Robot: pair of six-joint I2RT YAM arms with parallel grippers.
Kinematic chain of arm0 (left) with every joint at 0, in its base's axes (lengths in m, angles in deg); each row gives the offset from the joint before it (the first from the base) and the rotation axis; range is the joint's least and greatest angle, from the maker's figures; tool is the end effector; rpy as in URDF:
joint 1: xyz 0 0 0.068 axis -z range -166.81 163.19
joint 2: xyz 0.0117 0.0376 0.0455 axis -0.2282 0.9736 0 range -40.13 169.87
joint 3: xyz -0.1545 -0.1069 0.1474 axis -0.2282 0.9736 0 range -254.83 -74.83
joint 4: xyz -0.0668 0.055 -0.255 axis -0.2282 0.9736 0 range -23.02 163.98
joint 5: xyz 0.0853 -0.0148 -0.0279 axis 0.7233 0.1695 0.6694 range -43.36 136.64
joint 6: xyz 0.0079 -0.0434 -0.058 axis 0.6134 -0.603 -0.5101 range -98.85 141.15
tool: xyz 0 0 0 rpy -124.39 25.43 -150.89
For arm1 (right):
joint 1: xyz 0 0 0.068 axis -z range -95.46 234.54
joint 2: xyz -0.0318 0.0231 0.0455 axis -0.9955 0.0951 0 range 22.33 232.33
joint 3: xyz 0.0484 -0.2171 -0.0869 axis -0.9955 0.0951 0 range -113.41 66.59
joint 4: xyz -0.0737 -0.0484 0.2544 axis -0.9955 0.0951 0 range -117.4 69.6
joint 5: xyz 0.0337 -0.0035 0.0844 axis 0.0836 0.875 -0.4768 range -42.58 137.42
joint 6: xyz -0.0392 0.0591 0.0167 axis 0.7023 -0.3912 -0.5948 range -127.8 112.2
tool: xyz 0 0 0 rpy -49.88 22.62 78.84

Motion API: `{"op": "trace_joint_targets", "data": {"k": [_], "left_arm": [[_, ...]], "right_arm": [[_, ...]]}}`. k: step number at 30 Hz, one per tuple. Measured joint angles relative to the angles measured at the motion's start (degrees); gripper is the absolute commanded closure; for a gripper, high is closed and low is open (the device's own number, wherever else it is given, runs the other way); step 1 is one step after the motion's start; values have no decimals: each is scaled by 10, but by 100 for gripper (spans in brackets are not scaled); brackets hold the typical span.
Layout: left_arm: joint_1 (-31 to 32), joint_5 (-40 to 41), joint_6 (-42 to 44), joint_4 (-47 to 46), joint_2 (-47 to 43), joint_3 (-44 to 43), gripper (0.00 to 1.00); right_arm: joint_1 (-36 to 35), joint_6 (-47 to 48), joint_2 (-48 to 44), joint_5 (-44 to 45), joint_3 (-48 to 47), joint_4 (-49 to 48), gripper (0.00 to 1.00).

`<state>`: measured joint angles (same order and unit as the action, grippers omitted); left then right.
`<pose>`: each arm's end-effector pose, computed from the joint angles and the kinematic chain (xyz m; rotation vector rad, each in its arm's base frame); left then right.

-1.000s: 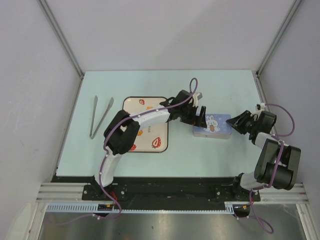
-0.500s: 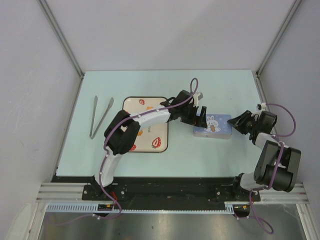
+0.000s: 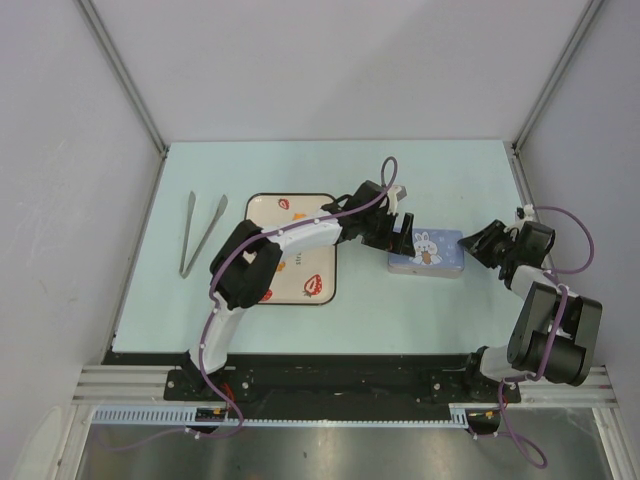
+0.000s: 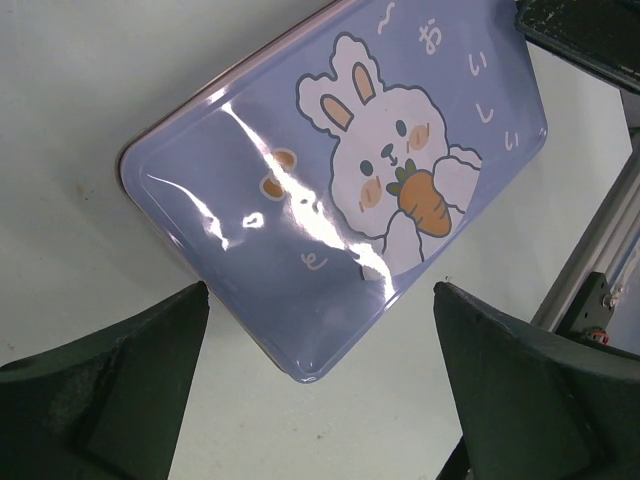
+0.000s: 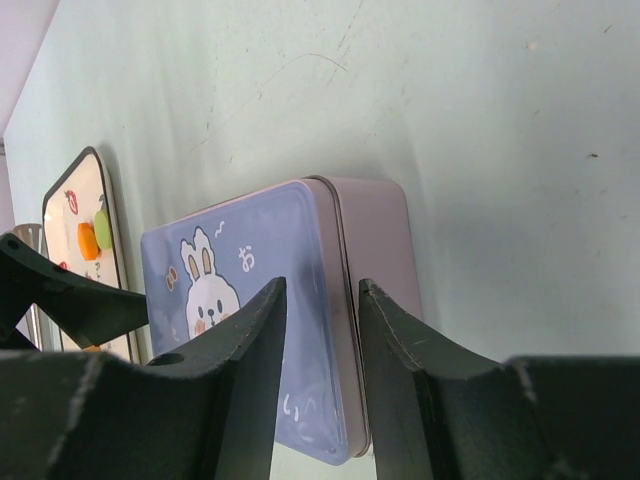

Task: Pack the cookies

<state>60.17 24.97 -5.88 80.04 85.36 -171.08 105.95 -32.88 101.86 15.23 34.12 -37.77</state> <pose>0.3245 -0.3805 0.1406 0.6395 2.4186 -1.0443 0.2867 -0.0778 0.1189 0.5624 2.0978 0.6544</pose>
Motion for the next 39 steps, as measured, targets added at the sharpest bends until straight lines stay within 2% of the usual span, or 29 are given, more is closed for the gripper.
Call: {"op": "trace_joint_targets", "data": {"k": [14,23,39], "left_arm": [[0,0,0,0,0,0,2],[0,0,0,2,0,-2,2],[1,4,-2,13,0,-3,2]], "right_arm": [[-15,12,11,14,-4,3,59],[-18,20,31,17,-19,8,63],[-30,34,60,24,-48,20,57]]}}
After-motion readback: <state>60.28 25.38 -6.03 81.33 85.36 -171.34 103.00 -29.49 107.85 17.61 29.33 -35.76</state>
